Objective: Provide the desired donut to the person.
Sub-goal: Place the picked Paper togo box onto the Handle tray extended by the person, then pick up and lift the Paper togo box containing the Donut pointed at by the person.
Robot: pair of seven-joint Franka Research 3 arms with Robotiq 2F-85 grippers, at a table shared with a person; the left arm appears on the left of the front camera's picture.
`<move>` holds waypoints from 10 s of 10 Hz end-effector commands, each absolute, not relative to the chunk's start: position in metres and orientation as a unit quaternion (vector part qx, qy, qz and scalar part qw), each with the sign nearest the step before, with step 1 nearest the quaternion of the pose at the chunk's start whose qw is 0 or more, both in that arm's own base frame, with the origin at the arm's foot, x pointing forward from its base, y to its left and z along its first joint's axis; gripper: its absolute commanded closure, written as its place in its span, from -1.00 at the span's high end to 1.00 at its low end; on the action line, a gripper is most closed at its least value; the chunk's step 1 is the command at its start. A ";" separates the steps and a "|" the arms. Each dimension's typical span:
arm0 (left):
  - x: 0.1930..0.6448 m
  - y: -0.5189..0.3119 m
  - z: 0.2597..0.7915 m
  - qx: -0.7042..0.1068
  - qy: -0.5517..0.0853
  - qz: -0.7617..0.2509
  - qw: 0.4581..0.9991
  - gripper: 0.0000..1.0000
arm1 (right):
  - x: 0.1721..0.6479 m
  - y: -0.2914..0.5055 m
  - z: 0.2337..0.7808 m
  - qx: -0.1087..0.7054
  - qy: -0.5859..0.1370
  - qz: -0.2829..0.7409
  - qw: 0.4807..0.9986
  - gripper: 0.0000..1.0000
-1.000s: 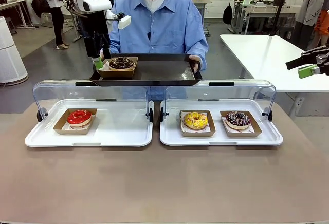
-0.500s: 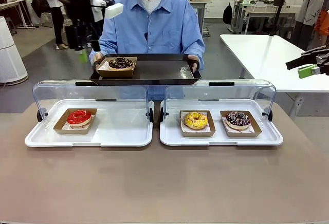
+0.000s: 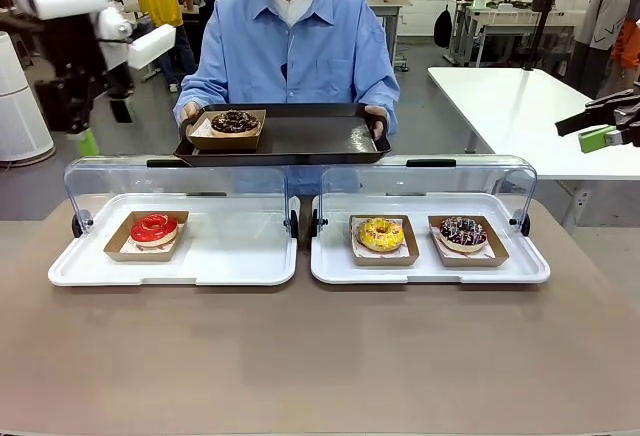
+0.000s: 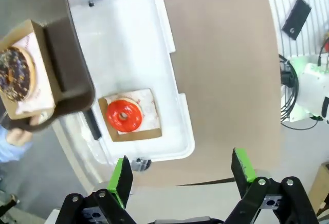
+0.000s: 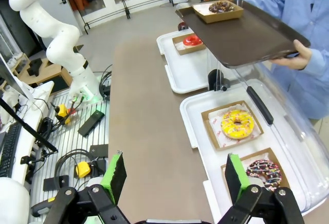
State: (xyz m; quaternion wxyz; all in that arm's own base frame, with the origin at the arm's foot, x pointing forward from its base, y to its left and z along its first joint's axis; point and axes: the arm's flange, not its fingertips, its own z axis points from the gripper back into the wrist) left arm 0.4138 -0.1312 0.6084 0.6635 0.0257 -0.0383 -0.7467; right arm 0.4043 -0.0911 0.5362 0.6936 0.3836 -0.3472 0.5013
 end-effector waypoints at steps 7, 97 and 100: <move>0.412 -0.090 0.563 0.004 -0.051 -0.736 0.675 1.00 | 0.404 -0.091 0.537 0.387 -0.351 0.502 0.689 1.00; 0.461 -0.042 0.391 0.015 -0.073 -0.749 0.658 1.00 | 0.404 -0.091 0.537 0.387 -0.351 0.502 0.689 1.00; 0.487 -0.042 0.374 0.023 -0.059 -0.738 0.671 1.00 | 0.404 -0.091 0.537 0.387 -0.351 0.502 0.689 1.00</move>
